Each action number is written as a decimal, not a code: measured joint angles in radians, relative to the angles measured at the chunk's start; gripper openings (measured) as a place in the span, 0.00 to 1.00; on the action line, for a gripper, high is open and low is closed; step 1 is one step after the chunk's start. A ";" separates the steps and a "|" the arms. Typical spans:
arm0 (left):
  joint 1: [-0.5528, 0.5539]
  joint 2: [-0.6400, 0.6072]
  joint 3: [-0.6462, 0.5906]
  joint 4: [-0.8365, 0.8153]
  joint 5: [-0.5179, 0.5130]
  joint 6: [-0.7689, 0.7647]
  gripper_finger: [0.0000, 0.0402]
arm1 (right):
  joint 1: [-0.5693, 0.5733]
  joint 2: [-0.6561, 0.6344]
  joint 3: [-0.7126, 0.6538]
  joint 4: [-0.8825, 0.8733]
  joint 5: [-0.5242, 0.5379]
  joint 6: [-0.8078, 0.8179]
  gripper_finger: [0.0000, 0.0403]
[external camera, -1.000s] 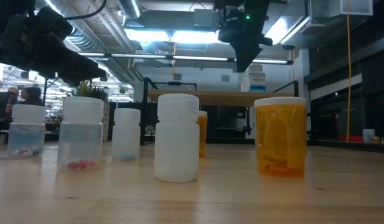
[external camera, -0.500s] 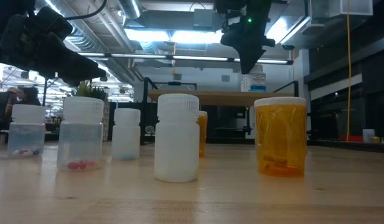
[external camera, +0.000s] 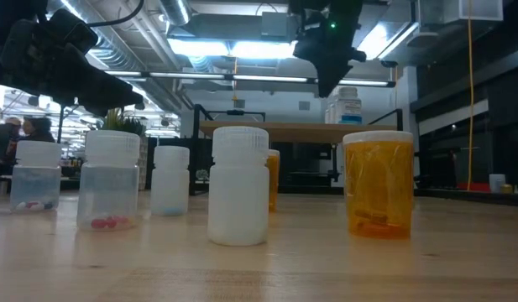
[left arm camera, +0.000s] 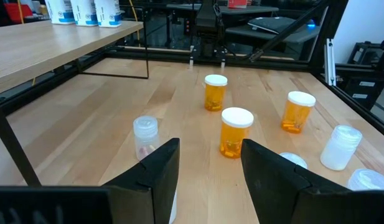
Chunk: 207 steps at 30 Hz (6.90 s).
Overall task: Pick and place medicine bottles onto shelf by color
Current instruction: Put the white supplement bottle on the shelf aligned with the other white supplement bottles, then put the top right orange pill bottle on the shelf
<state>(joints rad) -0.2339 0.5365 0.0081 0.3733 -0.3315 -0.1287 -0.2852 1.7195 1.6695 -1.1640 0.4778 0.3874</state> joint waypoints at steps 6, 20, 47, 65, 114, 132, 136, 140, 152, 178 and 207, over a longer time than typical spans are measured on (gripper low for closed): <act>0.000 0.000 0.000 0.000 0.000 0.000 0.41 | 0.009 0.000 0.032 0.025 -0.135 -0.057 0.15; 0.000 0.000 0.000 0.000 0.000 0.000 0.41 | 0.067 0.000 0.039 -0.252 -0.315 -0.133 0.15; 0.000 0.000 0.000 0.000 0.000 0.000 0.41 | 0.055 0.000 0.039 -0.278 -0.108 -0.233 0.15; 0.000 0.000 0.000 0.000 0.000 0.000 0.41 | -0.006 0.000 0.038 -0.209 -0.123 -0.218 0.03; 0.000 0.000 0.000 0.000 0.000 -0.003 0.41 | -0.007 0.000 0.038 -0.194 0.025 -0.136 0.03; 0.000 0.000 0.000 0.000 0.000 -0.003 0.41 | 0.053 0.000 0.038 -0.138 -0.127 -0.145 0.03; 0.000 0.000 0.000 0.000 0.000 0.000 0.41 | 0.099 0.000 0.038 -0.138 -0.174 -0.123 0.03; 0.000 0.000 0.000 0.000 0.000 0.000 0.41 | 0.149 0.000 0.038 -0.135 -0.210 -0.087 0.03; 0.000 0.000 0.000 0.000 0.000 0.000 0.41 | 0.275 0.000 0.038 0.000 -0.210 -0.077 0.03; 0.000 0.000 0.000 0.000 0.000 0.000 0.41 | 0.616 -0.001 -0.110 -0.170 -0.158 0.244 0.03; 0.000 0.000 0.000 0.001 0.012 0.005 0.41 | 0.832 -0.001 -0.328 0.265 -0.121 0.494 0.03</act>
<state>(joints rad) -0.2339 0.5365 0.0079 0.3738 -0.3196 -0.1234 0.5472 1.7187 1.3415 -0.8994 0.3572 0.8818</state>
